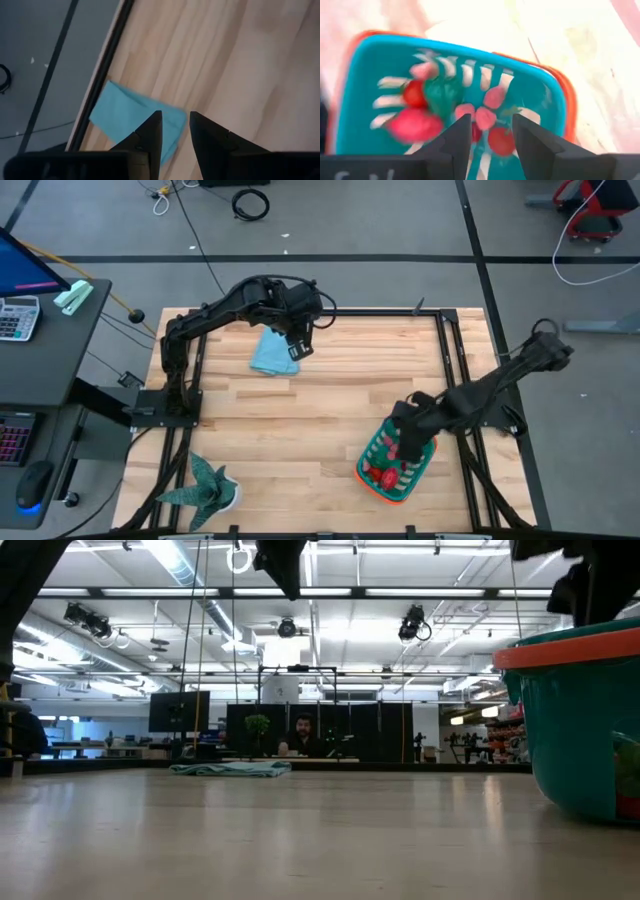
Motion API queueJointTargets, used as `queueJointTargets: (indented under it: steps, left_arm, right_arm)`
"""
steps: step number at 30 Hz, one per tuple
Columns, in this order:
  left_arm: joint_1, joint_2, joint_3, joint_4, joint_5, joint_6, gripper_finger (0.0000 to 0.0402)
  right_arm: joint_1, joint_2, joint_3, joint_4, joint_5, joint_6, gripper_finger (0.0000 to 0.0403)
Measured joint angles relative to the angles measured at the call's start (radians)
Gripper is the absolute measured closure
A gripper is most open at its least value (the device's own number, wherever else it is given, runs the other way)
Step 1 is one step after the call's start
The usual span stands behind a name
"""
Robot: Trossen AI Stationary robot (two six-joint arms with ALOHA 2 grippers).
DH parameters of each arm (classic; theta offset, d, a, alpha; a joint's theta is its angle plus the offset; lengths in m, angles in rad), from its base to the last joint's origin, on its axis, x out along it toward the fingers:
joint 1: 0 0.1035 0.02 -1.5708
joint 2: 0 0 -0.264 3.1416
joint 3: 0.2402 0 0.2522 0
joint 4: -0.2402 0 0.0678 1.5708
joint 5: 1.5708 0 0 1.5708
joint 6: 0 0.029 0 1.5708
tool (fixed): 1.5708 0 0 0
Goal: Pick and placing Produce into tupperware
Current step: Return to Home Position
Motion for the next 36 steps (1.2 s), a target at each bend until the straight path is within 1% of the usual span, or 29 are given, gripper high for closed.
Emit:
queueJointTargets:
  steps: [2,4,6,8,11,13,15,17,20,23,25,27,28,30,32,36]
  left_arm:
    - [0.0,0.0,0.0,-0.045,0.001,0.002,0.0296]
    - [-0.002,0.0,-0.001,-0.071,-0.001,0.004,0.0296]
    - [-0.003,-0.006,-0.001,-0.066,-0.001,0.004,0.0295]
    - [-0.003,-0.027,-0.002,-0.066,-0.003,0.003,0.0295]
    - [-0.004,-0.085,0.0,-0.067,-0.004,-0.018,0.0294]
    - [-0.004,-0.131,-0.001,-0.067,-0.005,-0.026,0.0295]
    - [-0.012,-0.187,-0.001,-0.068,-0.006,-0.035,0.0294]
    - [-0.019,-0.254,-0.001,-0.068,-0.006,-0.056,0.0294]
    - [-0.038,-0.352,0.0,-0.068,-0.005,-0.09,0.0294]
    - [-0.074,-0.451,-0.038,-0.068,-0.006,-0.145,0.0294]
    - [-0.107,-0.537,-0.115,-0.065,-0.005,-0.199,0.0294]
    - [-0.143,-0.633,-0.229,-0.053,-0.011,-0.263,0.0294]
    - [-0.161,-0.683,-0.299,-0.036,-0.027,-0.291,0.0294]
    - [-0.197,-0.792,-0.465,0.039,-0.094,-0.339,0.0294]
    - [-0.227,-0.905,-0.649,0.172,-0.155,-0.345,0.0294]
    - [-0.242,-1.128,-1.031,0.583,-0.163,-0.213,0.0294]
  right_arm:
    - [-0.003,-0.078,0.0,-0.013,-0.04,-0.041,0.0252]
    - [0.0,-0.152,0.0,-0.011,-0.049,-0.043,0.0251]
    - [0.006,-0.223,0.0,-0.01,-0.038,-0.032,0.0252]
    - [0.015,-0.286,0.0,-0.011,0.004,-0.033,0.0252]
    - [0.024,-0.371,0.0,-0.011,0.057,-0.107,0.0252]
    - [0.027,-0.421,0.0,-0.009,0.066,-0.15,0.0252]
    - [0.03,-0.464,0.0,-0.007,0.073,-0.181,0.0252]
    - [0.03,-0.496,-0.004,0.004,0.11,-0.241,0.0252]
    - [0.029,-0.541,-0.062,0.109,0.141,-0.38,0.0252]
    - [0.025,-0.58,-0.178,0.289,0.108,-0.498,0.0251]
    - [0.025,-0.612,-0.264,0.384,0.064,-0.513,0.0252]
    - [0.025,-0.651,-0.338,0.484,0.04,-0.511,0.0253]
    - [0.025,-0.672,-0.37,0.528,0.035,-0.51,0.0253]
    - [0.025,-0.719,-0.418,0.572,0.035,-0.515,0.0253]
    - [0.023,-0.774,-0.431,0.587,0.035,-0.522,0.0253]
    - [0.001,-0.907,-0.416,0.618,0.039,-0.594,0.0253]
